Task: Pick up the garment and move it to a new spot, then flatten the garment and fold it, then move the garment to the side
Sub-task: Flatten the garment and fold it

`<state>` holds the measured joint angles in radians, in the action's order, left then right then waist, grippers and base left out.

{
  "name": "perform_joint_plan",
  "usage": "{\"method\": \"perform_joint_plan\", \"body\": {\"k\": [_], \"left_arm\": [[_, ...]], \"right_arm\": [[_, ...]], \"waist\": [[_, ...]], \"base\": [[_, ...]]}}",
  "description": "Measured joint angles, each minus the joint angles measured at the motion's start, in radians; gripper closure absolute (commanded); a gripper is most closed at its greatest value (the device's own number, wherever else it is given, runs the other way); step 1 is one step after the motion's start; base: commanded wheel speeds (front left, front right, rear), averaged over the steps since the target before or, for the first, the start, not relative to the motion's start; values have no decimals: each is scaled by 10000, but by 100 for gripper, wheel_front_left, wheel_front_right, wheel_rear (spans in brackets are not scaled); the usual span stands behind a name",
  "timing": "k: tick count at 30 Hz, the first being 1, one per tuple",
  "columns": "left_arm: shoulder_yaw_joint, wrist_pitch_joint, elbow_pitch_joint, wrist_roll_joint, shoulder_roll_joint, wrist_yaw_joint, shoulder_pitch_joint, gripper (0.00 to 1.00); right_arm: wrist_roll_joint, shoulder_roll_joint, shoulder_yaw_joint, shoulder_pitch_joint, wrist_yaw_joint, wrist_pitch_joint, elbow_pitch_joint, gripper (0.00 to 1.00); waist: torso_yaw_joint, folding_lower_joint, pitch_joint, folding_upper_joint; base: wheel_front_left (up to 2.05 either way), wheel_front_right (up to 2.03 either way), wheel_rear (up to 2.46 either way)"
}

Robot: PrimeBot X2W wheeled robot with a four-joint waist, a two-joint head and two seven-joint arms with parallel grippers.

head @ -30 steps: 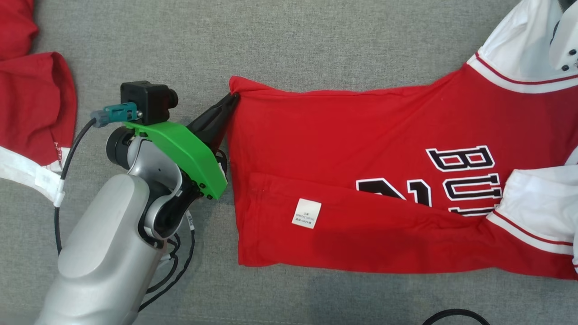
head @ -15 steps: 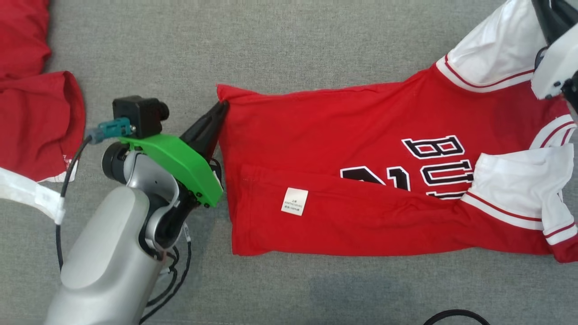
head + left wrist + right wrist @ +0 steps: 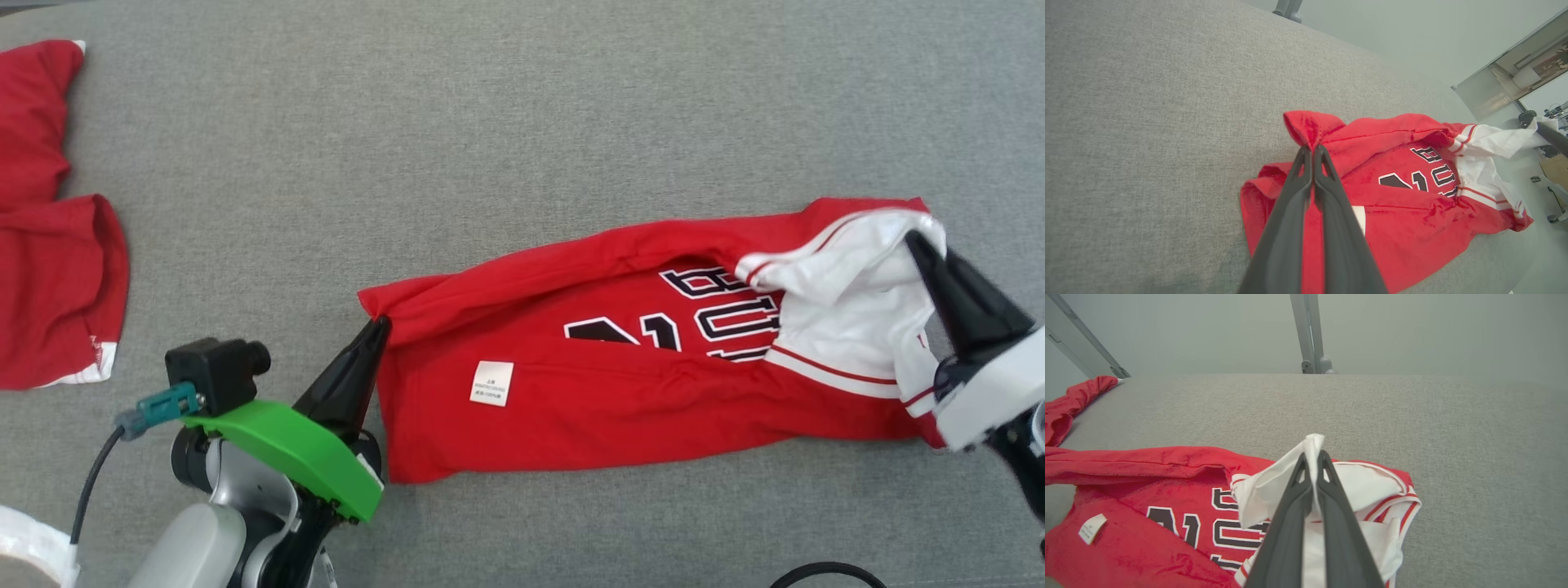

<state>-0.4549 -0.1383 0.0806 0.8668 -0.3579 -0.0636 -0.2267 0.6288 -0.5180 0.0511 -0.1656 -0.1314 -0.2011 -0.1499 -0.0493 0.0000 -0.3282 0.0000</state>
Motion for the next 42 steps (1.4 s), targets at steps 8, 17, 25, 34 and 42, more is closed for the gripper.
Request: {"method": "perform_joint_plan", "body": {"k": [8,17,25,34,42], "left_arm": [[228,-113,360,920,203,-209,1011,100],[587,-102,566,1179,21,-384,1162,100],[355,-138,-96,1248,82,-360,1523,100],[-449,633,-1149,-499,-293,-163,1482,0],[-215,2493,-1628,-1714,-337,-945,1736,0]], "right_arm": [[-320,1308,-426,1624,0,-96,-882,100],[-307,1319,-784,1636,0,-366,-1197,100],[-322,1327,-568,1815,0,-407,-226,100],[-627,1026,-211,1878,0,-157,623,0],[-234,754,-915,2235,0,-562,-272,0]], "waist": [[601,0,232,0],[748,0,411,0],[639,0,350,0],[495,0,359,0],[634,0,535,0]], "base": [[0,0,0],[0,0,0],[0,0,0],[0,0,0],[0,0,0]]}}
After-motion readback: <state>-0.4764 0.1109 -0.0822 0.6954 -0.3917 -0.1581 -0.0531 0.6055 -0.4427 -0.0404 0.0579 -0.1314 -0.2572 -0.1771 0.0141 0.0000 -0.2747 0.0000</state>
